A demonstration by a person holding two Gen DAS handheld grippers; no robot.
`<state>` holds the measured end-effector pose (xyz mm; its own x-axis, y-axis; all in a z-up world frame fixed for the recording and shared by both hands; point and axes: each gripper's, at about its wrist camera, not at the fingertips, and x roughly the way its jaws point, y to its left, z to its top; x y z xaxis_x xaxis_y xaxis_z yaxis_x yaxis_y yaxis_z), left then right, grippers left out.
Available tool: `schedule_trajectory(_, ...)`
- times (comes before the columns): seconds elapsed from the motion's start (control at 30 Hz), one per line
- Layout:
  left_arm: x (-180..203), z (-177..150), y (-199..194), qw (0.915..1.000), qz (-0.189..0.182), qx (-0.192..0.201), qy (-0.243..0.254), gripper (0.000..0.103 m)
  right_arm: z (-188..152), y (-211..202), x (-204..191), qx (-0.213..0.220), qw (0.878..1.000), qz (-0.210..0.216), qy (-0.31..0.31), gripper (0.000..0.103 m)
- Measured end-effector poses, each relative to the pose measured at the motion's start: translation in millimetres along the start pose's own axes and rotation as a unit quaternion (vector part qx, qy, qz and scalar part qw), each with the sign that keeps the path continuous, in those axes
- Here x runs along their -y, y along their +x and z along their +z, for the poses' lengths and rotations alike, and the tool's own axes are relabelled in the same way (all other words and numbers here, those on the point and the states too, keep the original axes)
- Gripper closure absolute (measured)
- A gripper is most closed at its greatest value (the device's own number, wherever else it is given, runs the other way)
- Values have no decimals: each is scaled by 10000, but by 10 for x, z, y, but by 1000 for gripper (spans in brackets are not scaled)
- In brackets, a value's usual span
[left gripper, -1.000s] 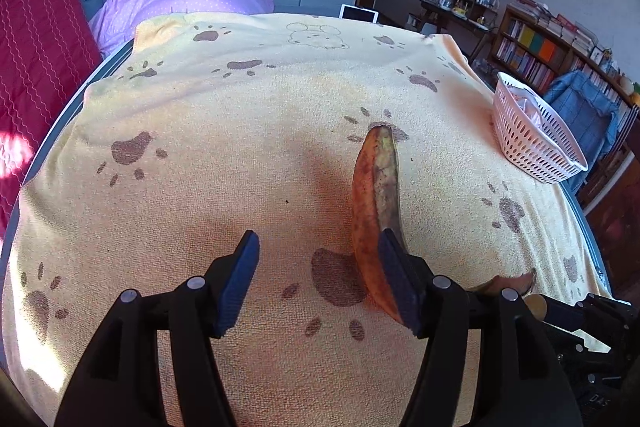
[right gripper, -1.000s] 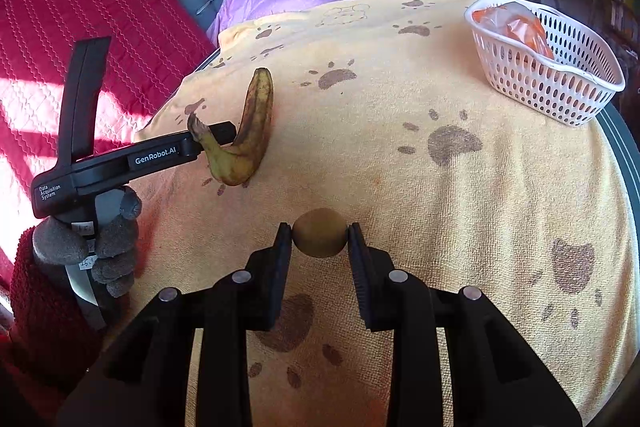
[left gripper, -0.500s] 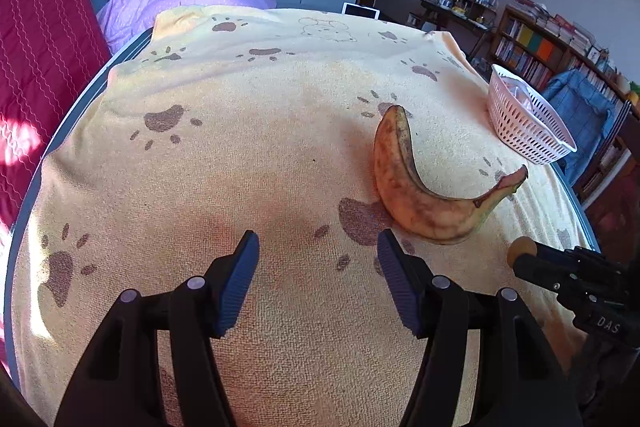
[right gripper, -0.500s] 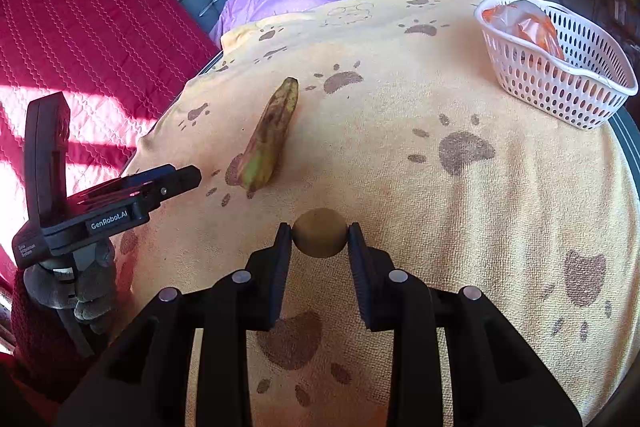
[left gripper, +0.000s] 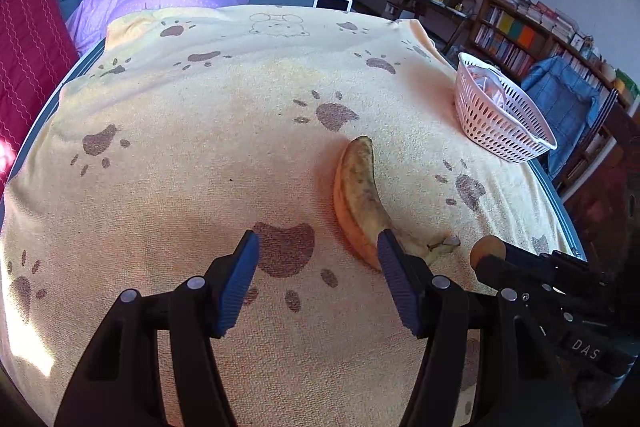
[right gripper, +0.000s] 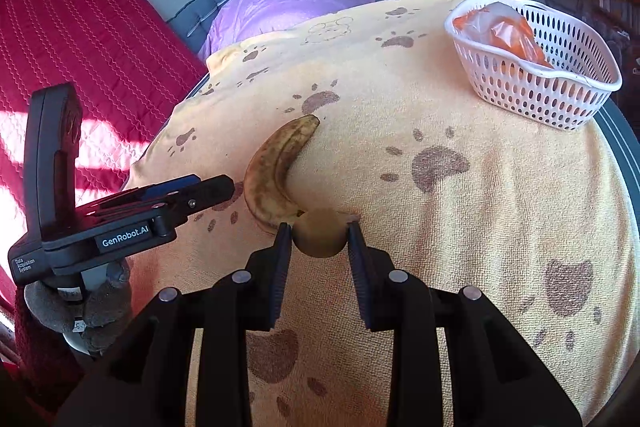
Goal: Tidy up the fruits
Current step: 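Close the left tool on the banana's middle and lift it, then regrip the banana with the left tool while the right tool holds the kiwi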
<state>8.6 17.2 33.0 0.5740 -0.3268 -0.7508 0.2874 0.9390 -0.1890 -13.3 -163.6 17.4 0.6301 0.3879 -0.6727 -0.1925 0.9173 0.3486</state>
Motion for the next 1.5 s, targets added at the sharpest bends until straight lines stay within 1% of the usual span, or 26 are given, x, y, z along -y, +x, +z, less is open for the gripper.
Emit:
schedule_trajectory(0.13, 135, 133, 209, 9996, -121, -213, -141, 45, -9, -54, 67, 82, 9999, 12, 81, 73)
schedule_trajectory(0.2, 184, 197, 308, 9992, -179, -323, -182, 54, -11, -59, 83, 108, 9999, 37, 106, 73)
schedule_trajectory(0.23, 200, 223, 359, 9989, -185, -388, -205, 55, -12, -61, 90, 117, 9999, 51, 115, 73)
schedule_trajectory(0.3, 212, 262, 455, 9981, -176, -517, -281, 61, -15, -74, 103, 137, 9998, 77, 129, 73)
schedule_trajectory(0.43, 195, 339, 564, 9977, -75, -565, -369, 63, -21, -94, 112, 168, 9997, 130, 111, 73)
schedule_trajectory(0.53, 208, 379, 609, 9979, 105, -560, -308, 71, -26, -97, 110, 167, 9997, 164, 101, 73)
schedule_trajectory(0.6, 235, 386, 616, 9981, 162, -554, -214, 72, -23, -105, 108, 191, 9996, 169, 96, 73)
schedule_trajectory(0.73, 251, 373, 565, 9987, 203, -439, -179, 72, -20, -150, 119, 266, 9995, 156, 105, 73)
schedule_trajectory(0.83, 284, 397, 434, 9994, 219, -217, -163, 72, -9, -190, 138, 338, 9993, 106, 106, 73)
schedule_trajectory(1.0, 354, 532, 189, 9992, 322, 208, -74, 72, 51, -266, 197, 496, 9986, 7, 165, 73)
schedule_trajectory(1.1, 369, 611, 104, 9988, 317, 363, -72, 73, 84, -314, 247, 608, 9979, -70, 209, 73)
schedule_trajectory(1.2, 400, 631, 70, 9982, 392, 464, -10, 74, 106, -360, 301, 683, 9972, -128, 266, 73)
schedule_trajectory(1.3, 428, 616, 76, 9979, 448, 477, 14, 74, 121, -380, 351, 718, 9968, -164, 315, 73)
schedule_trajectory(1.5, 473, 551, 75, 9981, 412, 452, 83, 75, 139, -430, 416, 757, 9963, -205, 353, 73)
